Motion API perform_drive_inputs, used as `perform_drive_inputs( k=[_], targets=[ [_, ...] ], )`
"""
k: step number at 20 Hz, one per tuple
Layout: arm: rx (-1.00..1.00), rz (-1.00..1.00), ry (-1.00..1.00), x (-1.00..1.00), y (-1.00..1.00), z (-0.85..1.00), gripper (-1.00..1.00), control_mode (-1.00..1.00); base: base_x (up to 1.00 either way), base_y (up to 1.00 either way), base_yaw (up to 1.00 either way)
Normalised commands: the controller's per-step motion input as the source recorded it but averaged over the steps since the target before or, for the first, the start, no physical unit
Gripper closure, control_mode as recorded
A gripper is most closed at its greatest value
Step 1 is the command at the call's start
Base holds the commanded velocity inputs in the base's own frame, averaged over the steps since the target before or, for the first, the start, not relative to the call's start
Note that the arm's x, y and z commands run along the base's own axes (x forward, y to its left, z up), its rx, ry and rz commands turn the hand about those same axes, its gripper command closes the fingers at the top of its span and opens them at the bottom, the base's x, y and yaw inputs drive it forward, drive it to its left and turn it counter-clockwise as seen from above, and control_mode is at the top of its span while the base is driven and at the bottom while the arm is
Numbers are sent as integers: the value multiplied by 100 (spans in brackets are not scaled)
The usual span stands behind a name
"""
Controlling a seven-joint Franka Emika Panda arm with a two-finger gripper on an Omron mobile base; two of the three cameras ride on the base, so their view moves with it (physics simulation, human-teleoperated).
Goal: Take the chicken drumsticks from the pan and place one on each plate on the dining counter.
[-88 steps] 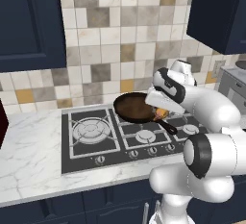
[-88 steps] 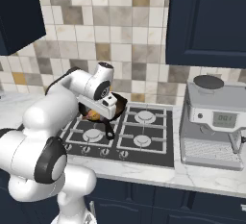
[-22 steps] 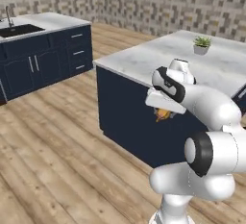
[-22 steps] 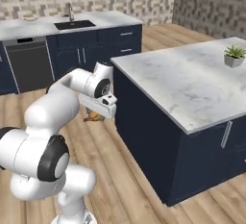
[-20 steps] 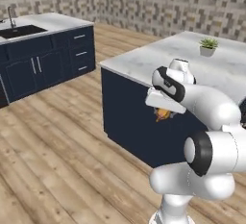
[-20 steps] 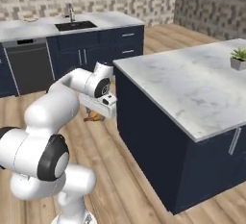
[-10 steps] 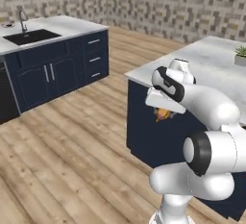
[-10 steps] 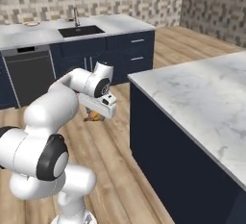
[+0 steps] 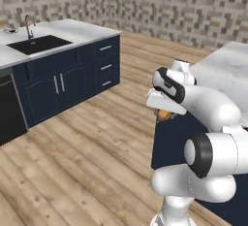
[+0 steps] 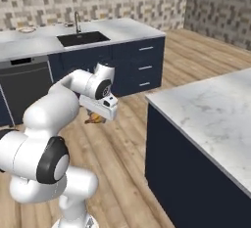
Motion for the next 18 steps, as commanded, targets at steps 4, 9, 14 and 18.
perform_drive_inputs(
  k=[4,9,14,18],
  targets=[
    [0,0,0,0,0,0,100,100,100,34,-16],
    [0,0,0,0,0,0,100,100,96,39,-37],
    [0,0,0,0,0,0,100,100,88,47,-54],
    [0,0,0,0,0,0,100,100,100,51,-40]
  ],
)
